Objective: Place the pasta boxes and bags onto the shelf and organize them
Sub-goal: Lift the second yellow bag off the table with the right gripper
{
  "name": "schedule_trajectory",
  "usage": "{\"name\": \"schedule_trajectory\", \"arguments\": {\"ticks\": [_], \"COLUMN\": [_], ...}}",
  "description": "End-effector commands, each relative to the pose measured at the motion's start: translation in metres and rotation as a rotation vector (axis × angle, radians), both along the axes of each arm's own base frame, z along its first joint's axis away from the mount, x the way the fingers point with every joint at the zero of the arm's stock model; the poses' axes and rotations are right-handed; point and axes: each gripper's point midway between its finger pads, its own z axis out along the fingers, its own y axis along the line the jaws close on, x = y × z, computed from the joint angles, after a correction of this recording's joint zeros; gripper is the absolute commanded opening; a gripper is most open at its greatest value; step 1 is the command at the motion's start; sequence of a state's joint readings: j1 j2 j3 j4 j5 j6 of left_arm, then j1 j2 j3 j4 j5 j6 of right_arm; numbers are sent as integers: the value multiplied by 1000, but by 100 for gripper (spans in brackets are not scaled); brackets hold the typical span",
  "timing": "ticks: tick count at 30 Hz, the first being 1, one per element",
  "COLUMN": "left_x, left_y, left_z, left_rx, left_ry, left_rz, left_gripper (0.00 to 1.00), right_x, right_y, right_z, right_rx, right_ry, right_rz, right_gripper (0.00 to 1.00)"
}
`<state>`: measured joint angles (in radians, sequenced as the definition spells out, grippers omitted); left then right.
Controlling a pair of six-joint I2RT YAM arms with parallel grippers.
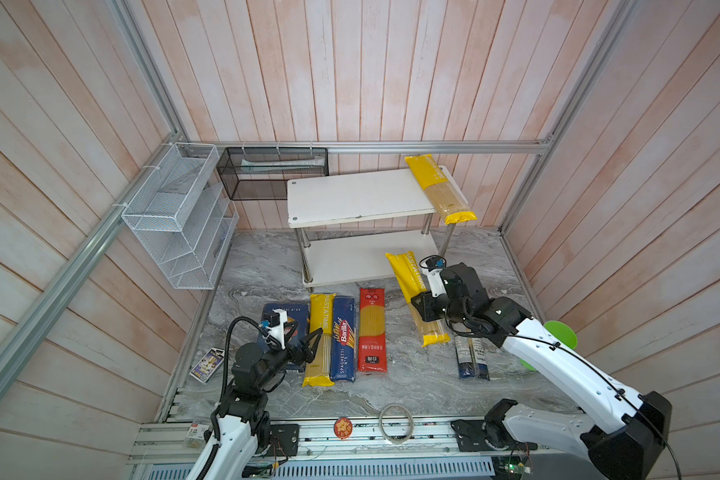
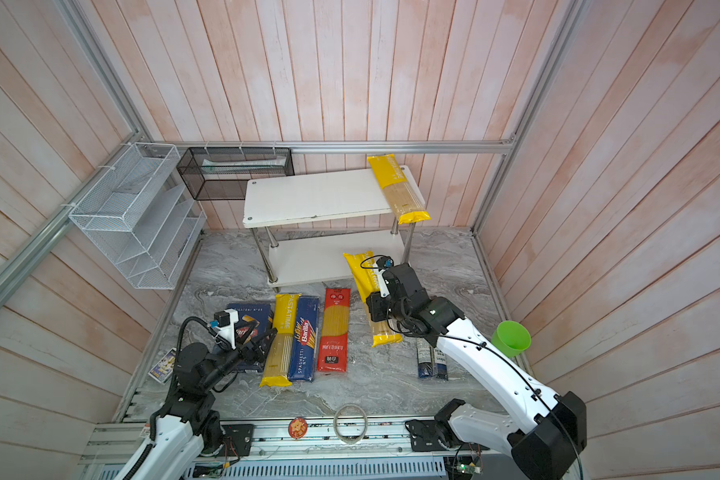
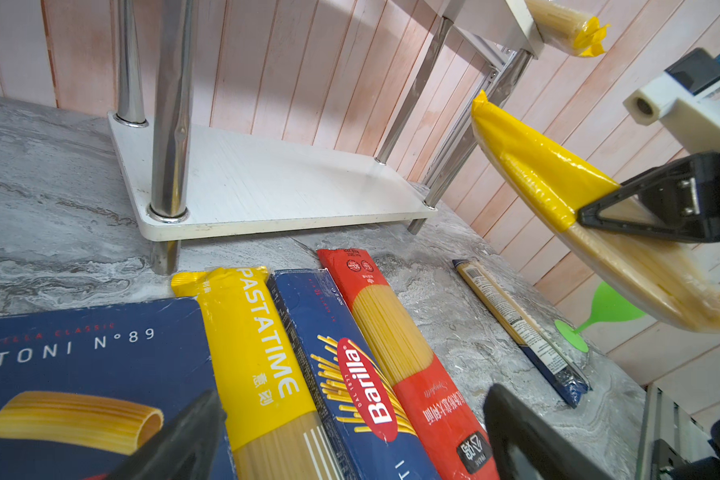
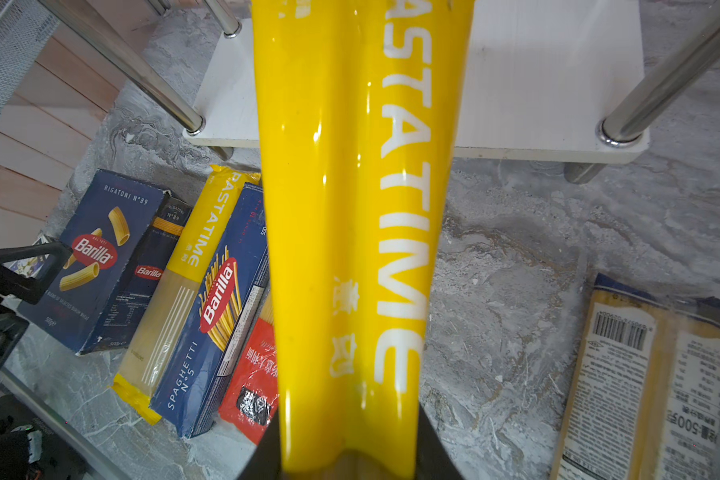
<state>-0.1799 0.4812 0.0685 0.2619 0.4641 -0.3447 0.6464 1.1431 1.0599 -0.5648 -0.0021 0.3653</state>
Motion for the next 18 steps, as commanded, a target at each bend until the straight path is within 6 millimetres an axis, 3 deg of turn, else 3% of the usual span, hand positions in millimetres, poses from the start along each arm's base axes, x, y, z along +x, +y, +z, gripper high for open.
{"name": "schedule_trajectory", "arguments": {"ticks": [1,9,18], "left_x": [-2,-2,-3], "left_y": [-2,-3,-3], "left_z": [4,3,5], "left_rx": [-1,-1,-2], "left_ry": [-30,-28,-33], "left_rz": [-17,-20,-19], "left_gripper": [100,100,100], "right_x": [3,-1,1], "right_y": [4,0,-2], "right_z": [61,94,119], "right_rx": [96,113,123], "right_ry": [-144,-192,-215], "right_rz": [15,18,4], "right_gripper": [0,0,0]}}
